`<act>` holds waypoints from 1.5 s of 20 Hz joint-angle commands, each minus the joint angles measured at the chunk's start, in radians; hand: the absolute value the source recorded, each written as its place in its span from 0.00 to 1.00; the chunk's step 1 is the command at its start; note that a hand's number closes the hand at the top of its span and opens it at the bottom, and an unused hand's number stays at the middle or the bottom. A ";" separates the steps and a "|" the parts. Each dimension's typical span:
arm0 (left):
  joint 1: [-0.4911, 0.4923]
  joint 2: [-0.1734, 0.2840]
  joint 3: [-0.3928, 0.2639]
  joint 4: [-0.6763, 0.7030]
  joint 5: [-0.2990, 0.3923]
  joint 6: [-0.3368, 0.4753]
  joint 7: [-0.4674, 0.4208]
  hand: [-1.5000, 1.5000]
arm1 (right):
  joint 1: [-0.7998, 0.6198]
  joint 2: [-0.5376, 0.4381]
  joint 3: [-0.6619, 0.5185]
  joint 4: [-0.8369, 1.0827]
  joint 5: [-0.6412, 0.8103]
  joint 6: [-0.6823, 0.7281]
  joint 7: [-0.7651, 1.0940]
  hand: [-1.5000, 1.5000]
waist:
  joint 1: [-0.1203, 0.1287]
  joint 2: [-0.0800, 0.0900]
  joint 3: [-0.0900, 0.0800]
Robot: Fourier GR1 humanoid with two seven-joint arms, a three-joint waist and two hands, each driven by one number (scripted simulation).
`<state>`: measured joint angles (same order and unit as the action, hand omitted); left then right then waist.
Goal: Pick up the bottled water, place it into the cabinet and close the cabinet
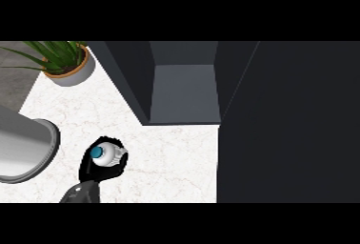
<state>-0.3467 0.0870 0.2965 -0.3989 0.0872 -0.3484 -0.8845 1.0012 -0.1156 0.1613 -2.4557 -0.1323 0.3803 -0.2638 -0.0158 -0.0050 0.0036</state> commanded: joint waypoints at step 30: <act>-0.143 -0.087 -0.684 -0.623 0.410 0.753 0.430 1.00 | -0.073 0.026 -0.052 -0.004 -0.059 -0.005 0.061 0.00 | -0.003 0.004 -0.004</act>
<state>-0.4203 0.0002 -0.3176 -0.9926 0.4559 0.2908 -0.5153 0.9563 -0.0947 0.1367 -2.4474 -0.1448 0.3801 -0.2160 -0.0160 -0.0031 0.0002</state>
